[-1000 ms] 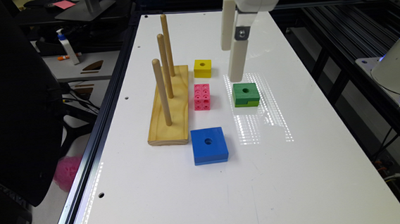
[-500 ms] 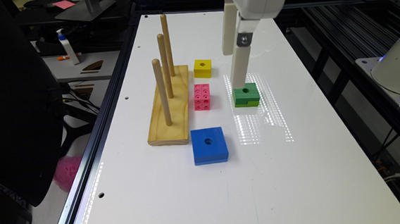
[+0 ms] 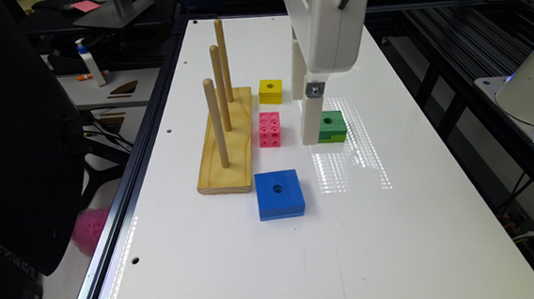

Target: Pick up blue block.

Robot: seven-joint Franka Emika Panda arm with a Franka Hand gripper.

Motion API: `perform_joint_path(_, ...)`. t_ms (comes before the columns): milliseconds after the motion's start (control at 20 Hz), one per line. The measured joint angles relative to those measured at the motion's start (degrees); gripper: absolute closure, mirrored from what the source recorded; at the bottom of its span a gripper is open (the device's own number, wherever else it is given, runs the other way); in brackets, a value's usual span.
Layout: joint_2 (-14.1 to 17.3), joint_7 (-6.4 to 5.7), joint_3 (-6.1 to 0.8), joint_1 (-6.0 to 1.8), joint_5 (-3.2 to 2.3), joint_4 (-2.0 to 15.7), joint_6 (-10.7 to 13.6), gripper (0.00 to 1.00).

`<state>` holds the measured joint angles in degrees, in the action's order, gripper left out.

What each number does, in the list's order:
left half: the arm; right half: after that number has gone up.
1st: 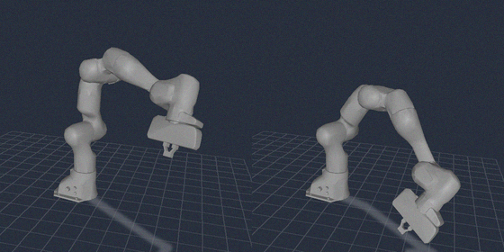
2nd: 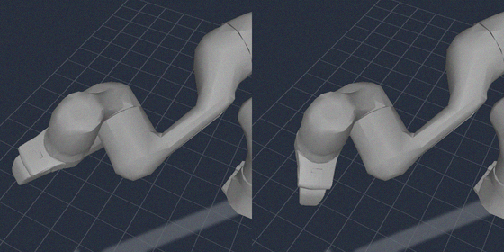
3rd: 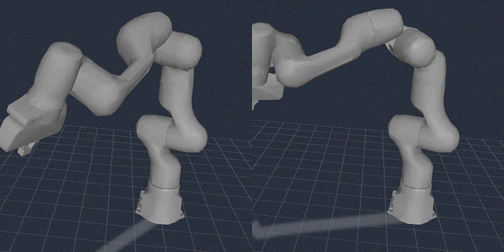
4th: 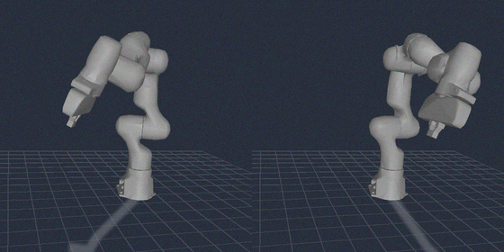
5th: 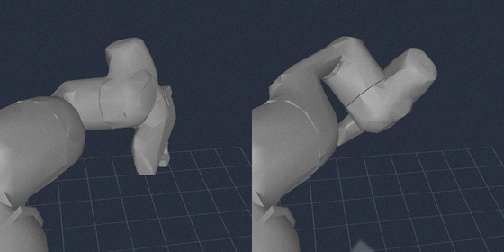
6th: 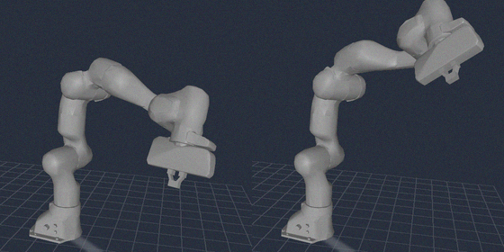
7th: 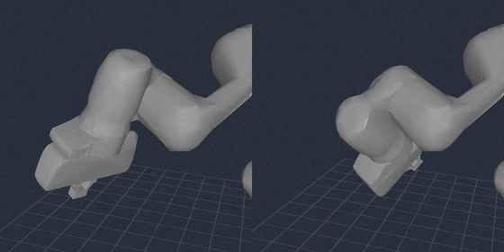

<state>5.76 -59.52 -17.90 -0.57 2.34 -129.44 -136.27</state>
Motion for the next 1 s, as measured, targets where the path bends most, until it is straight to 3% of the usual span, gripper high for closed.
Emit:
perform_joint_path(150,2.92,-0.11,0.06,-0.01,-0.64,-0.22,-2.86,0.0)
perform_joint_path(400,6.66,-0.11,0.3,0.0,-1.07,-0.29,-6.21,0.0)
perform_joint_path(650,11.3,-0.14,0.7,0.0,-2.11,-0.26,-10.68,0.0)
perform_joint_path(1000,11.75,-0.14,0.72,0.02,-2.17,0.76,-11.15,0.0)
